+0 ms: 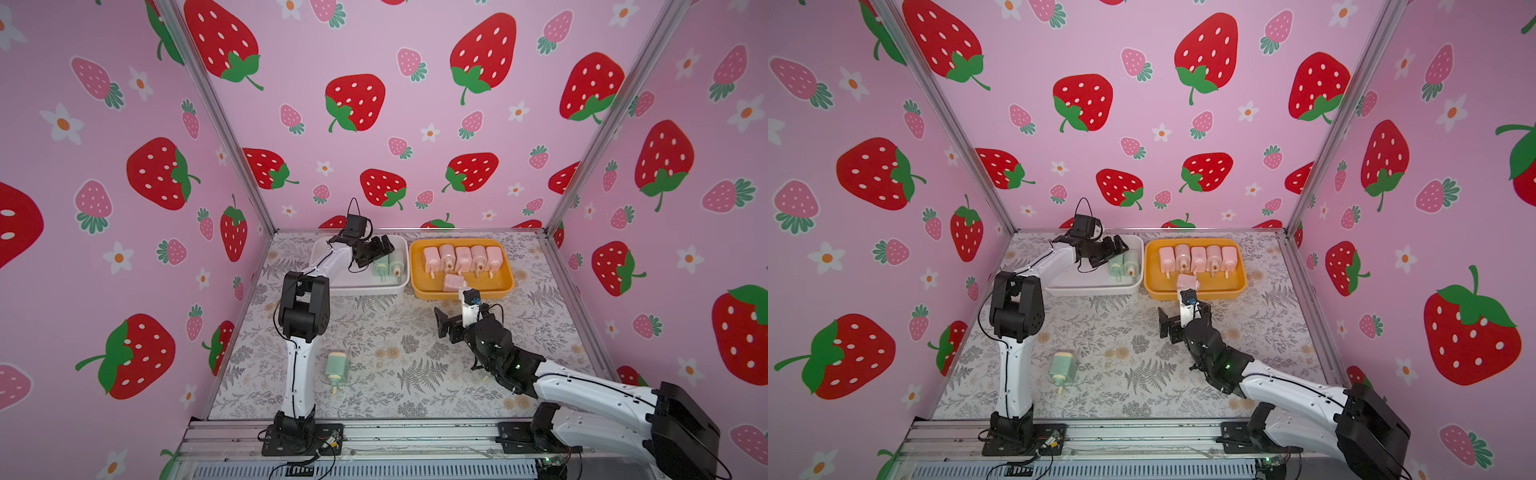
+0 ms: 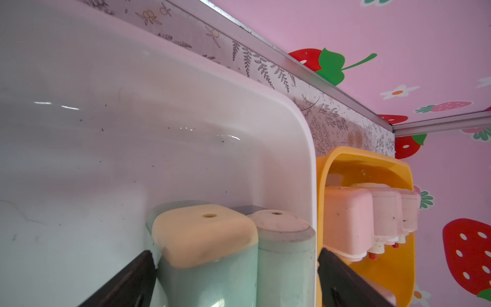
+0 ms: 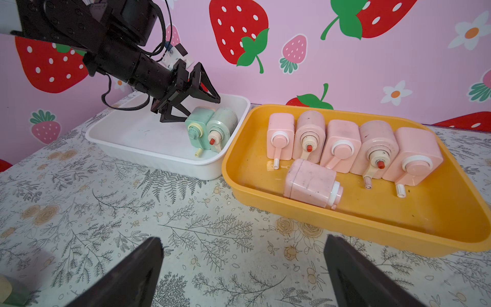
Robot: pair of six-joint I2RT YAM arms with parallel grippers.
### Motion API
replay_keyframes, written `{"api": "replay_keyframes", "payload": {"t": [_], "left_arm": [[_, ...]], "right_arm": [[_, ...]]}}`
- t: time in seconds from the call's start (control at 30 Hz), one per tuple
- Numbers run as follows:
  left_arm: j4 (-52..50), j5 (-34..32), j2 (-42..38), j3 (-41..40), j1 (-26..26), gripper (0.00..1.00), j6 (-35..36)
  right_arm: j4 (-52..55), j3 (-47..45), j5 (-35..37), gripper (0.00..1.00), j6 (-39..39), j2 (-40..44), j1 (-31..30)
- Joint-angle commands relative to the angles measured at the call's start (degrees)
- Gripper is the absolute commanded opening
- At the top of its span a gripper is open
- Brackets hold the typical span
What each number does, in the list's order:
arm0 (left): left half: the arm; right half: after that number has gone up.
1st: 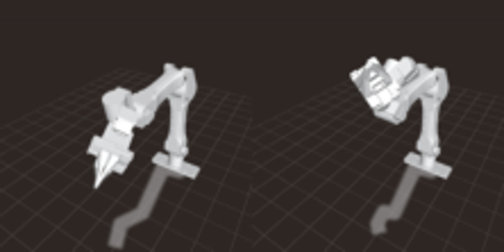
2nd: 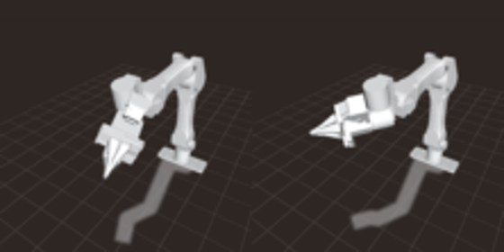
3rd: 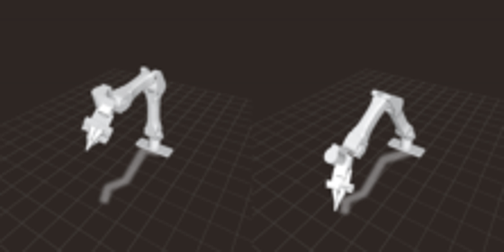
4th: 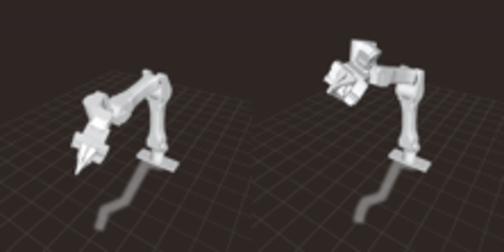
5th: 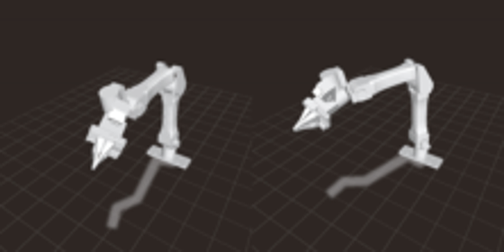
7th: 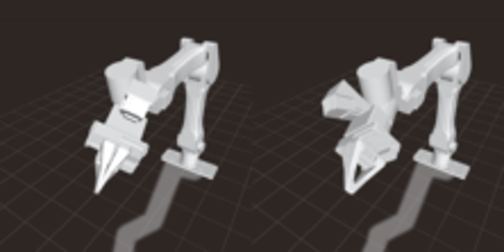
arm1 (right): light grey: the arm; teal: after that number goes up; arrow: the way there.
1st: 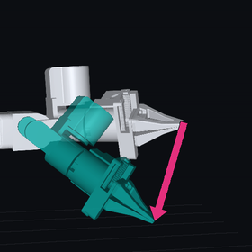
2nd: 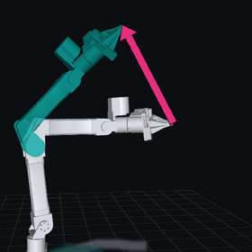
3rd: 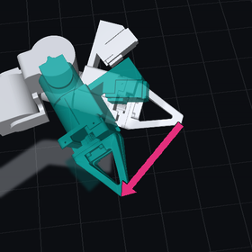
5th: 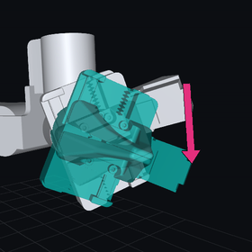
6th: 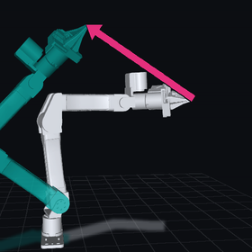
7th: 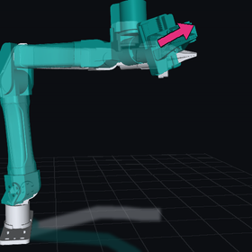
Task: Place the pencil sharpeners by color into the storage box
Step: Place the pencil sharpener in the storage box.
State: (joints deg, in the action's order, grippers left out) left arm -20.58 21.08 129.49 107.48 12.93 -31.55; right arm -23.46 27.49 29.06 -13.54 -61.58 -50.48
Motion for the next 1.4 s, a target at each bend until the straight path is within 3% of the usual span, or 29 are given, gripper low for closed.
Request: {"api": "replay_keyframes", "payload": {"t": [0.0, 0.3, 0.6, 0.73, 0.87, 1.07, 1.37], "left_arm": [[0.8, 2.74, 0.87, 0.67, 0.86, 1.0, -0.18], [-0.51, 0.33, -0.32, -0.43, 0.87, 1.0, 0.82], [-5.16, -8.66, -4.03, -0.9, 1.49, 0.99, 6.93], [-4.85, -9.16, -6.46, -3.14, 1.48, 1.0, 7.55], [-2.8, -9.85, -11.1, -7.56, 1.71, 1.0, 8.14], [0.83, -11.71, -19.61, -16.35, 2.84, 1.0, 8.72], [4.61, -11.47, -29.73, -28.77, 6.47, 1.0, 8.41]], "right_arm": [[0.34, 1.4, -0.32, 1.0, -0.52, 0.25, 0.03], [0.83, 1.32, -0.23, 1.0, -0.43, 0.49, 0.03], [3.36, 1.4, 0.72, 1.0, -5.32, 0.91, 1.77], [11.67, 3.66, -2.64, 1.0, -12.32, 1.88, 6.57], [24.41, 7.48, -1.11, 1.0, -20.28, 3.83, 10.39], [31.87, 6.71, -3.54, 1.0, -22.11, 13.78, 15.23], [64.77, 13.76, -8.66, 1.0, -33.13, 17.81, 22.5]]}}
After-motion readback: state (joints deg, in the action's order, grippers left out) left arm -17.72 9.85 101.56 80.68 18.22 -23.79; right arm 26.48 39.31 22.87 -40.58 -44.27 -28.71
